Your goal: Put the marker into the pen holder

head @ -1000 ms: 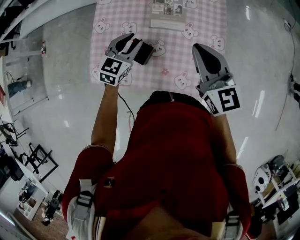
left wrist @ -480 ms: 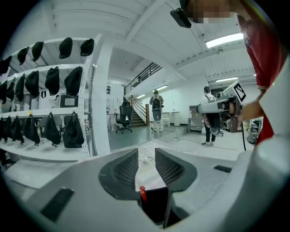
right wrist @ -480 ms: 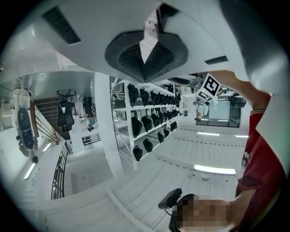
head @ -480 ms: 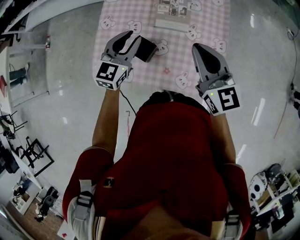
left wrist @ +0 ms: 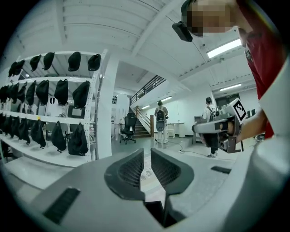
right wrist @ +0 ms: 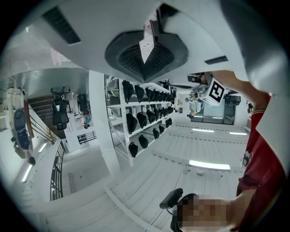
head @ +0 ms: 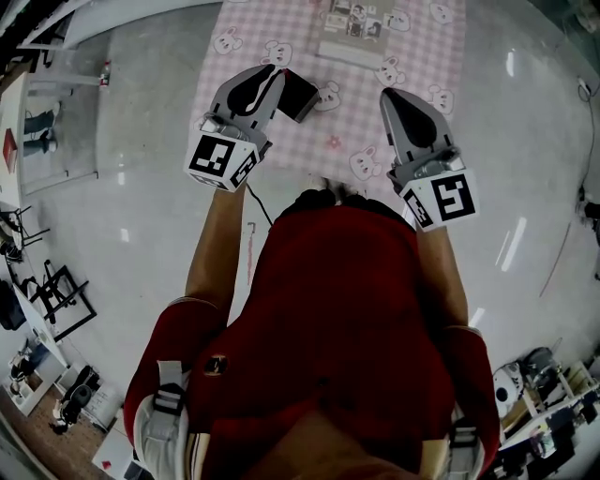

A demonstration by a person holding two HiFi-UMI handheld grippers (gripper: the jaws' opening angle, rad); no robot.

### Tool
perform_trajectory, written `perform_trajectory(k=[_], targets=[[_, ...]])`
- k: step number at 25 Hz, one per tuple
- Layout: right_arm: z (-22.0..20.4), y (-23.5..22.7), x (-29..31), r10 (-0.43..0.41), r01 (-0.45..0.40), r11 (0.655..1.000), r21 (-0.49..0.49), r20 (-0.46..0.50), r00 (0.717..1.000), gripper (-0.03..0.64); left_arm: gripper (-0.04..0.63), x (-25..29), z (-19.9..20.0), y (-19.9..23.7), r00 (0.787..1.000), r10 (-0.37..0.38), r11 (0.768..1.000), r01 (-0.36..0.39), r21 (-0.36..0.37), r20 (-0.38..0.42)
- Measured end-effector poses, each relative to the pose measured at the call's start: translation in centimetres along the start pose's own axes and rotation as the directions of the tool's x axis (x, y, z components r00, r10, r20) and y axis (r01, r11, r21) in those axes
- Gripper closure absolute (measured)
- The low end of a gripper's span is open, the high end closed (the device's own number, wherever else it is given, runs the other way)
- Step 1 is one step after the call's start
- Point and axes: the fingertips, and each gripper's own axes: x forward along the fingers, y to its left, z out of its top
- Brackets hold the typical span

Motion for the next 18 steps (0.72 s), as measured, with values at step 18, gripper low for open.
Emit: perform_trajectory(k=[18], targets=[[2.7,2.4,-1.5,0.095,-0.096,0.995,0.005,0.089,0.991,0.618,0.589,-3.5,6.1,-5.4,0.991,0.023,1.0,-0.024,0.006,0.129]])
